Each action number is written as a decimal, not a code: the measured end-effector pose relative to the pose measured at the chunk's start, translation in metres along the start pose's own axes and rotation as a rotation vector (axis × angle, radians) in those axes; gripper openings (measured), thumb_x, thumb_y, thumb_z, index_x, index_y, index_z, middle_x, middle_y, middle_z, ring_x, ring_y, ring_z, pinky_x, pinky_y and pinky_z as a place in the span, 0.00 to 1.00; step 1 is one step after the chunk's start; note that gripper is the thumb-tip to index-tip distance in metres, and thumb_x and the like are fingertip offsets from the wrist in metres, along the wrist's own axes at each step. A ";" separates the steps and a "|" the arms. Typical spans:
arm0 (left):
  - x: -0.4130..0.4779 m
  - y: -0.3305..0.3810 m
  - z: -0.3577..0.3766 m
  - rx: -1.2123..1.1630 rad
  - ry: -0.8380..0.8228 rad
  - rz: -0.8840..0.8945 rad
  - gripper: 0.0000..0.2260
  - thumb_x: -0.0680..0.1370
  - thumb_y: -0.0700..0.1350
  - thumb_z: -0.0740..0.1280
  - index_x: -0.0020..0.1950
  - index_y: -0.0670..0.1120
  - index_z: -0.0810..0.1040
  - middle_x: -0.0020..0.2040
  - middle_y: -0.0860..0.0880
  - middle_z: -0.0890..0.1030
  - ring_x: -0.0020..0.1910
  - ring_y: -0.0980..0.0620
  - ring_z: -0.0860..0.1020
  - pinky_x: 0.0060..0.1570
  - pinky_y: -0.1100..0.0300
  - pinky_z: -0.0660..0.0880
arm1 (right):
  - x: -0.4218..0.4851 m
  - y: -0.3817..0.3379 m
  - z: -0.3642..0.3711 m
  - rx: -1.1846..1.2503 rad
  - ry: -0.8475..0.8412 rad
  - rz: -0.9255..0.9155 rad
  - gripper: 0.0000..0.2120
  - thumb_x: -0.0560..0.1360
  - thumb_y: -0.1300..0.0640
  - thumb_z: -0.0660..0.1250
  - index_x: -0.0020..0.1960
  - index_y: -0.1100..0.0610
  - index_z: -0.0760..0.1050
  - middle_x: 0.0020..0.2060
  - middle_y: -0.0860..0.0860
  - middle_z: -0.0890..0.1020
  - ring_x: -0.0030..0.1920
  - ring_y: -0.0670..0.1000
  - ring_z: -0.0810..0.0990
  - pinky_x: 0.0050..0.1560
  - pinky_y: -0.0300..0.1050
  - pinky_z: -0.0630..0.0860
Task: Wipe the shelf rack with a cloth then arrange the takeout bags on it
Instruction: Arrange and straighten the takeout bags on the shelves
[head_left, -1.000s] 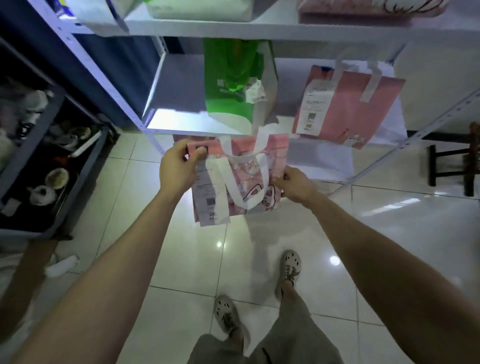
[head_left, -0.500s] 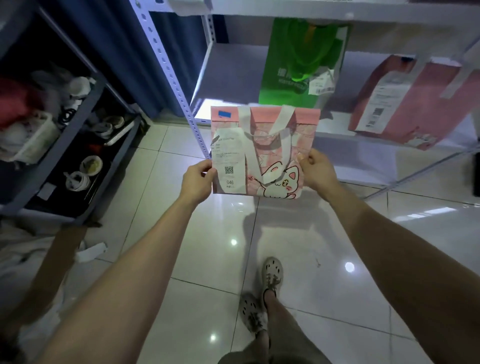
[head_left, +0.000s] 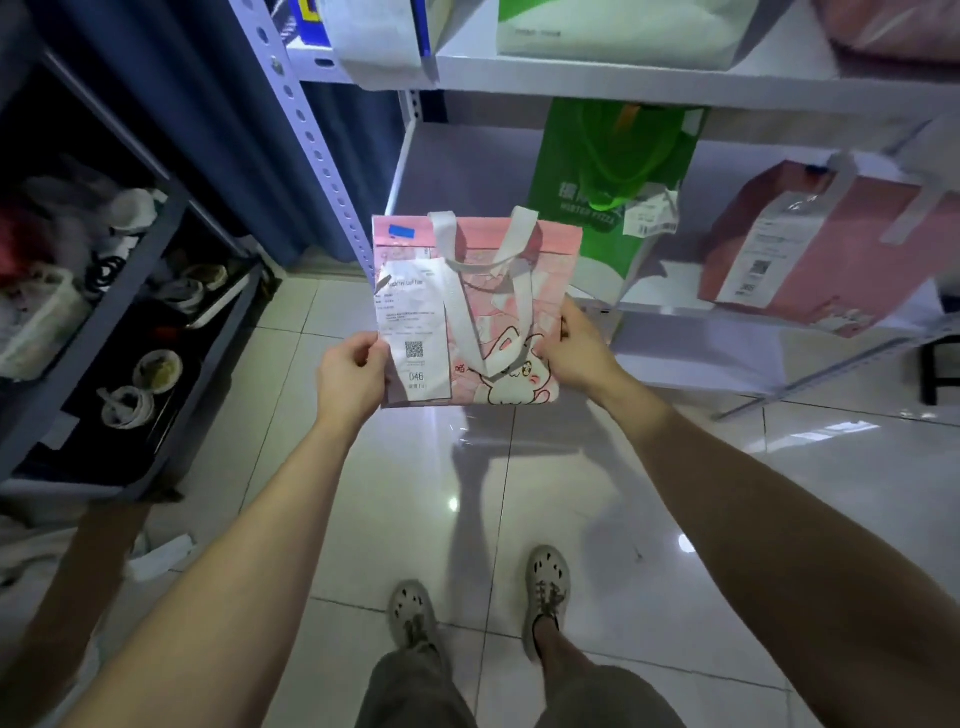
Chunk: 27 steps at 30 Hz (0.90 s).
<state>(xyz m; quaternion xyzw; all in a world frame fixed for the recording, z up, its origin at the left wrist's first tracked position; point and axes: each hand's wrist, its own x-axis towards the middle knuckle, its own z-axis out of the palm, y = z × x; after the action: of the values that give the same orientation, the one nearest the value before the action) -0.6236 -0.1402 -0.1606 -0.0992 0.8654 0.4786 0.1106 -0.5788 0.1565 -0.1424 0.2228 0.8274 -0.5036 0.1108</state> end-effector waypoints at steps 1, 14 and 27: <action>0.003 -0.001 -0.002 0.003 0.000 0.006 0.12 0.80 0.52 0.64 0.48 0.49 0.85 0.44 0.51 0.88 0.41 0.47 0.84 0.47 0.46 0.84 | -0.004 -0.008 0.005 -0.051 -0.032 0.003 0.29 0.78 0.57 0.63 0.74 0.34 0.65 0.63 0.45 0.83 0.59 0.53 0.82 0.62 0.54 0.80; 0.066 -0.004 -0.039 -0.009 -0.111 0.089 0.13 0.82 0.42 0.63 0.38 0.47 0.78 0.32 0.52 0.79 0.27 0.60 0.71 0.29 0.62 0.70 | -0.024 -0.017 0.078 -0.052 0.026 0.121 0.30 0.80 0.63 0.64 0.78 0.43 0.65 0.67 0.45 0.81 0.61 0.51 0.80 0.64 0.52 0.79; 0.066 -0.001 -0.021 -0.103 -0.153 0.012 0.10 0.80 0.41 0.64 0.42 0.45 0.83 0.35 0.45 0.81 0.34 0.50 0.76 0.26 0.67 0.70 | -0.034 -0.006 0.070 -0.150 0.283 0.145 0.21 0.79 0.66 0.57 0.69 0.56 0.78 0.63 0.57 0.84 0.61 0.63 0.81 0.63 0.57 0.79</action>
<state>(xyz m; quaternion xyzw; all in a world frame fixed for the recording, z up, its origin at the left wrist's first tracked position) -0.6883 -0.1624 -0.1692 -0.0629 0.8293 0.5291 0.1684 -0.5547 0.0836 -0.1572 0.3417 0.8517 -0.3946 0.0458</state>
